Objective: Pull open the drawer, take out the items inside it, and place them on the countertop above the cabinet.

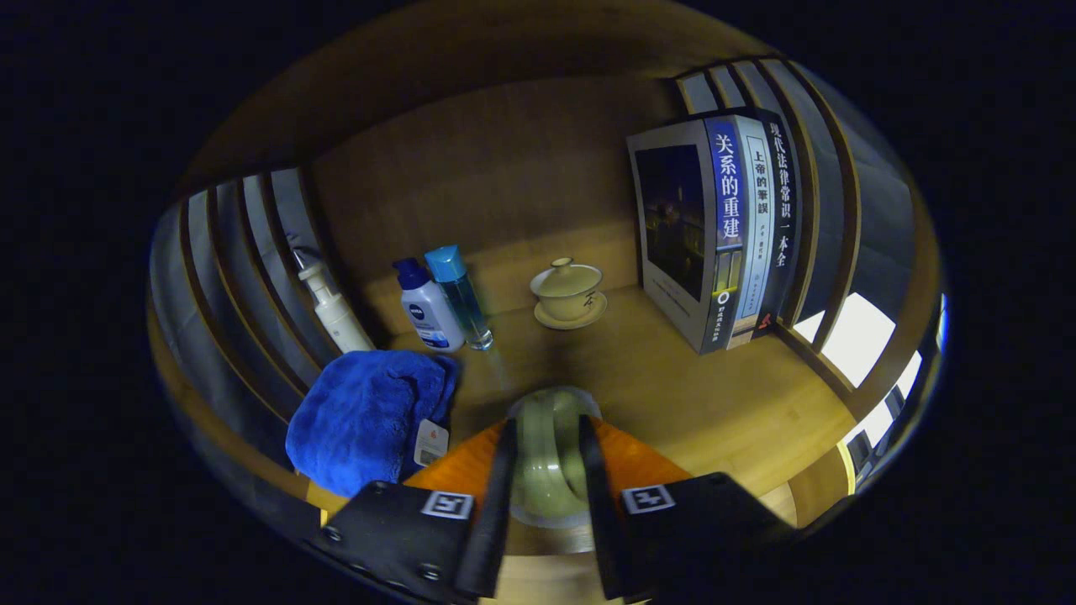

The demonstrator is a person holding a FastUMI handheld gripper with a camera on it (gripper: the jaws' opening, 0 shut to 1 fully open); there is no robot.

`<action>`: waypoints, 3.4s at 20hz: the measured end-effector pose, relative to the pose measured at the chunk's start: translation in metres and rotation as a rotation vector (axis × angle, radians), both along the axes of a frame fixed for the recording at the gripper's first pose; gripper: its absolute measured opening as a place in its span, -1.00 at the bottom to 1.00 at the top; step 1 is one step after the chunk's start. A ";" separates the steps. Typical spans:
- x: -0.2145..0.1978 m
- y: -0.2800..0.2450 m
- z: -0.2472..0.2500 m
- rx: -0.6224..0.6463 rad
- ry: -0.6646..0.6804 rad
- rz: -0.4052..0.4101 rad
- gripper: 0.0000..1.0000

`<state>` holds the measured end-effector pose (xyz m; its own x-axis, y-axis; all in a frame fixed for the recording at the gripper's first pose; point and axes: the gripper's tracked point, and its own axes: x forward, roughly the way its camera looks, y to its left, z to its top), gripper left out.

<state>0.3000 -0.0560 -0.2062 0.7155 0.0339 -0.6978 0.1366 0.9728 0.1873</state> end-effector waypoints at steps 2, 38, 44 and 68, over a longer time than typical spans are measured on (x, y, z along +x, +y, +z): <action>-0.002 0.000 0.002 0.008 -0.010 0.002 0.07; -0.305 0.038 0.062 -0.235 -0.443 0.144 0.97; -0.312 0.021 0.015 -0.255 -0.410 0.068 0.98; -0.249 0.015 -0.034 -0.191 -0.329 0.074 0.93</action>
<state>0.0510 -0.0414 -0.2404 0.9028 -0.0148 -0.4298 0.0276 0.9993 0.0236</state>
